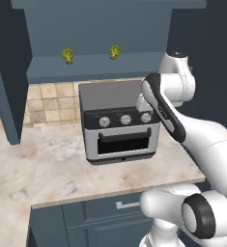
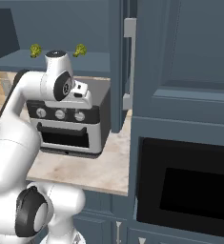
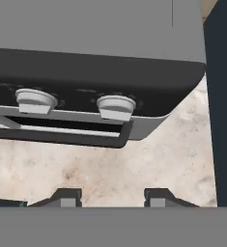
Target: Pick the broccolis from the cabinet and place them in one bowl. Pick the cucumber from the sink and place it in the other bowl.
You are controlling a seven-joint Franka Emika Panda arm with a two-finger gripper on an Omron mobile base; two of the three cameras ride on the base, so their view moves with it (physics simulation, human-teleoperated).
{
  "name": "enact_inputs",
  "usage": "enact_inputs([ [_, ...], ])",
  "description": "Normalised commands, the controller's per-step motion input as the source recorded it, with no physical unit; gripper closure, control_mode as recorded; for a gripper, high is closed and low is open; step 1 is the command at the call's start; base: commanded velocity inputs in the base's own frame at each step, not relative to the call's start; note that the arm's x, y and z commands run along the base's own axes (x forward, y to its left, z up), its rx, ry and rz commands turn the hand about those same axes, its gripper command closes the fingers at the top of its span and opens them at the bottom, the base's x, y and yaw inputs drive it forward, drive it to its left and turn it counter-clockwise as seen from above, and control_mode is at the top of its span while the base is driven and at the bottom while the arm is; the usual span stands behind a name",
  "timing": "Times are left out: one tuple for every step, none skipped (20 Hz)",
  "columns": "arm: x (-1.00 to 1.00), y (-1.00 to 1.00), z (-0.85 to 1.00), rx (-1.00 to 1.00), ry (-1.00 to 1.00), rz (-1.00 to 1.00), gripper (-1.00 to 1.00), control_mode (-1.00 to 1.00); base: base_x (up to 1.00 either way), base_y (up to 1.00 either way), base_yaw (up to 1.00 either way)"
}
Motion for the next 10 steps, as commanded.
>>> enact_inputs([
  [-0.01, 0.0, 0.0, 0.0, 0.0, 0.0, -1.0, -1.0, 0.0, 0.0, 0.0],
  [-0.04, 0.0, 0.0, 0.0, 0.0, 0.0, -1.0, -1.0, 0.0, 0.0, 0.0],
  [-0.01, 0.0, 0.0, 0.0, 0.0, 0.0, -1.0, -1.0, 0.0, 0.0, 0.0],
  [-0.05, 0.0, 0.0, 0.0, 0.0, 0.0, -1.0, -1.0, 0.0, 0.0, 0.0],
  [-0.21, 0.0, 0.0, 0.0, 0.0, -0.05, -1.0, -1.0, 0.0, 0.0, 0.0],
  [-0.31, 0.0, 0.02, 0.0, -0.01, -0.09, -1.0, -1.0, 0.0, 0.0, 0.0],
  [-0.41, 0.04, 0.05, 0.0, -0.08, -0.14, -1.0, -1.0, 0.0, 0.0, 0.0],
  [-0.51, 0.19, 0.04, 0.0, -0.17, -0.15, -1.0, -1.0, 0.0, 0.0, 0.0],
  [-0.49, 0.32, 0.01, 0.0, -0.21, -0.14, -1.0, -1.0, 0.0, 0.0, 0.0],
  [-0.44, 0.41, 0.04, 0.0, -0.21, -0.15, -1.0, -1.0, 0.0, 0.0, 0.0],
])
